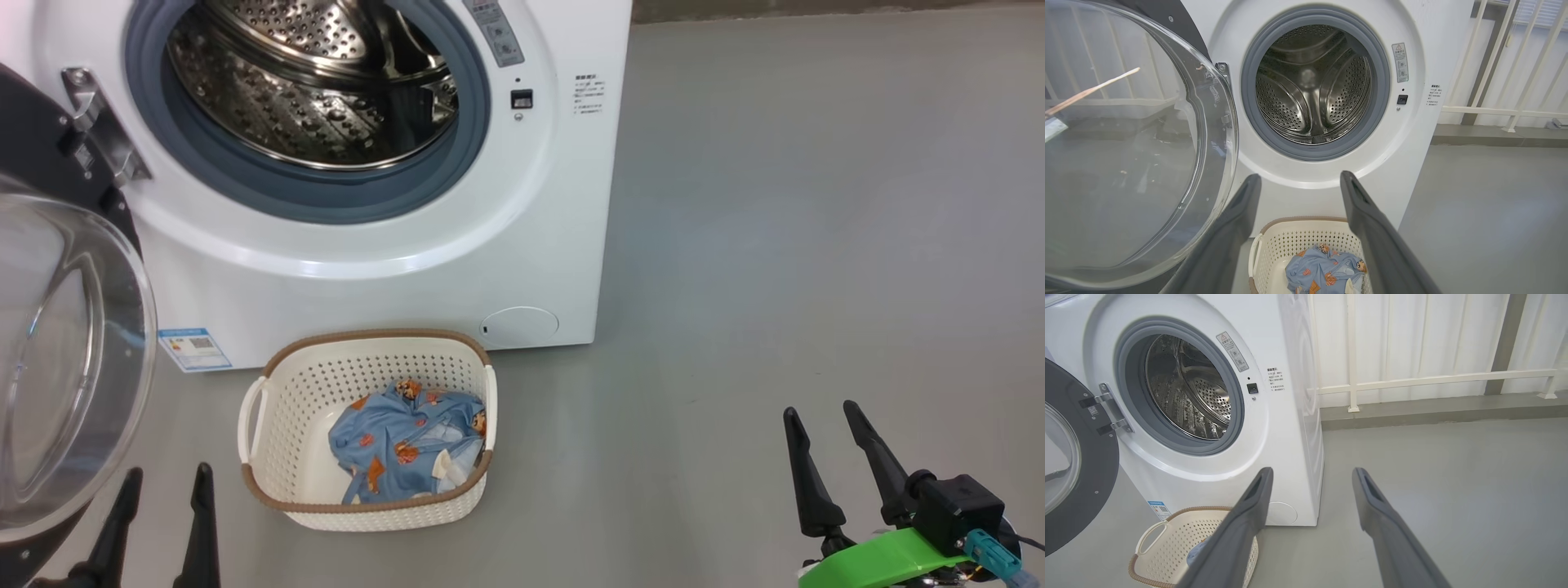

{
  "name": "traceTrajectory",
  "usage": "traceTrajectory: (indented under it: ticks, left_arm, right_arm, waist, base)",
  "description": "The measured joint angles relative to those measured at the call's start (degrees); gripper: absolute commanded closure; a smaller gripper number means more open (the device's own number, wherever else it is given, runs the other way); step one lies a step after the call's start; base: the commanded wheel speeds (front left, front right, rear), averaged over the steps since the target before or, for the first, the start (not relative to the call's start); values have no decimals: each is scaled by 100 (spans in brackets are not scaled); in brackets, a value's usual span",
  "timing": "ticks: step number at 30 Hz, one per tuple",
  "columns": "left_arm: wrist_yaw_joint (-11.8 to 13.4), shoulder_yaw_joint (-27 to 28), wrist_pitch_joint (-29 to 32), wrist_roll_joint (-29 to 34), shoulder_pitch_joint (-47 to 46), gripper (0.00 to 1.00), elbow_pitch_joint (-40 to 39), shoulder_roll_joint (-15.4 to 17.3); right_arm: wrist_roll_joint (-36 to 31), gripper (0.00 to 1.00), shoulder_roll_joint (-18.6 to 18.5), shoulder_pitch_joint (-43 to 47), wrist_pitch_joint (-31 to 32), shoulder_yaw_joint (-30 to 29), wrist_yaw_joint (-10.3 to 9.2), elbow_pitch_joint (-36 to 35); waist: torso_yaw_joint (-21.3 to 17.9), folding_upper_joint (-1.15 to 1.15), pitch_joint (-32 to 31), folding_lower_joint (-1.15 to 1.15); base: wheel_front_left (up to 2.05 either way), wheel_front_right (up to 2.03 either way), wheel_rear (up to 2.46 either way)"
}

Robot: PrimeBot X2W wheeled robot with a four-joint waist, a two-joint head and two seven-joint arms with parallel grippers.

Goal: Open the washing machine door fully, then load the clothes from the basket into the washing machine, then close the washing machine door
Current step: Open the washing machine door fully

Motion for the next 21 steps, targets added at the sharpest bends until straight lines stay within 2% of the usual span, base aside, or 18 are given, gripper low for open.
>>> traceTrajectory:
  ticks: [9, 21]
  left_arm:
    - [0, 27, 0, 59, 148, 0, 45, 3]
    - [0, 57, 1, 104, 147, 0, 74, -19]
  right_arm:
    - [-13, 0, 0, 115, 1, -2, 0, -44]
    - [-13, 0, 0, 115, 0, -2, 0, -86]
  waist:
    - [-127, 0, -114, 0]
    - [-58, 0, -99, 0]
  base:
    - [0, 0, 0]
    - [0, 0, 0]
